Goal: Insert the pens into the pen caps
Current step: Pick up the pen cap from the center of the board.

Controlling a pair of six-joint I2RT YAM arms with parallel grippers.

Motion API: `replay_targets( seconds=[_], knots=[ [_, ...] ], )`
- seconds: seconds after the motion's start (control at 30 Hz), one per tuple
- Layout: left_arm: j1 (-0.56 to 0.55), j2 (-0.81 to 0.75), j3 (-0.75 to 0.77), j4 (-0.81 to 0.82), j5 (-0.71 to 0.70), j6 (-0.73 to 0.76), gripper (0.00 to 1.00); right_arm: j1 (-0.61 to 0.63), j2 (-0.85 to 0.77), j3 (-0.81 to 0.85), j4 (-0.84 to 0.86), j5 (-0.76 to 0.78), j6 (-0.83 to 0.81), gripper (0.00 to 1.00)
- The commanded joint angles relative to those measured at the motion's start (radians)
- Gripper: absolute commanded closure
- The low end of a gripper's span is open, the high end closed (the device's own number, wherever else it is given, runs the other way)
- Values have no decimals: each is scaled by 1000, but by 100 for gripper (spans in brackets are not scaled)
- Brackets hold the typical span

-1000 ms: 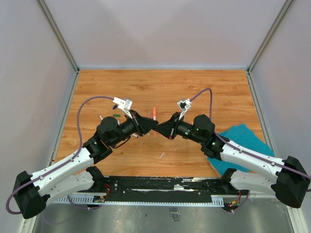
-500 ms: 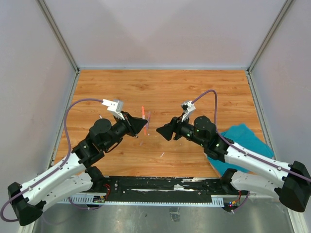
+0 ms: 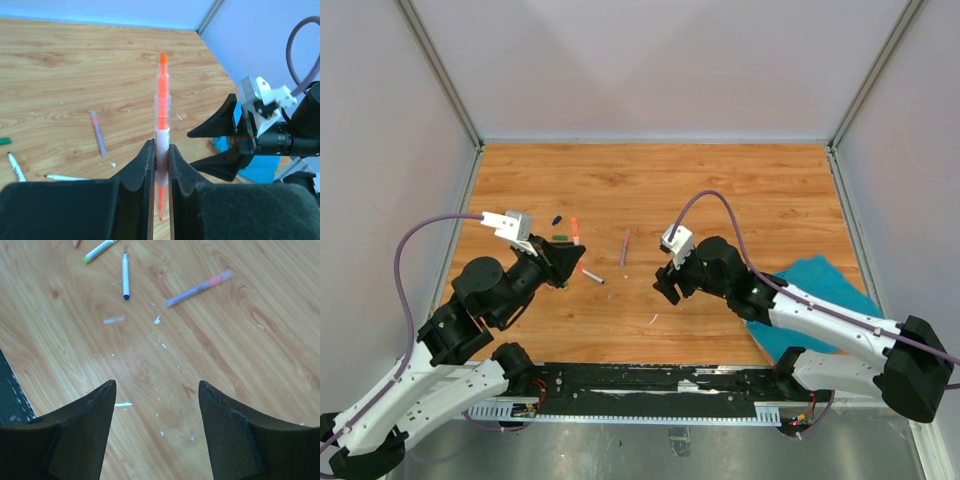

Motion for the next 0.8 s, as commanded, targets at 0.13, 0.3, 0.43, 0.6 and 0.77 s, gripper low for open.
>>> replay_targets(
  seconds=[0.13, 0.3, 0.43, 0.6, 0.77],
  knots=[
    [-1, 26, 39, -137, -130, -1, 99, 14, 99, 47, -37, -328, -550, 32],
    [29, 101, 74, -170, -167, 29, 100, 14, 155, 74, -67, -459, -716, 31],
    [184, 136, 79, -172, -40, 37, 100, 15, 233, 139, -141, -515, -802, 31],
    [374, 149, 66, -184, 78, 50, 99, 15, 364, 271, -284, -601, -909, 33],
    [375, 137, 82, -216, 7, 52, 99, 18, 523, 415, -396, -644, -991, 35]
  ],
)
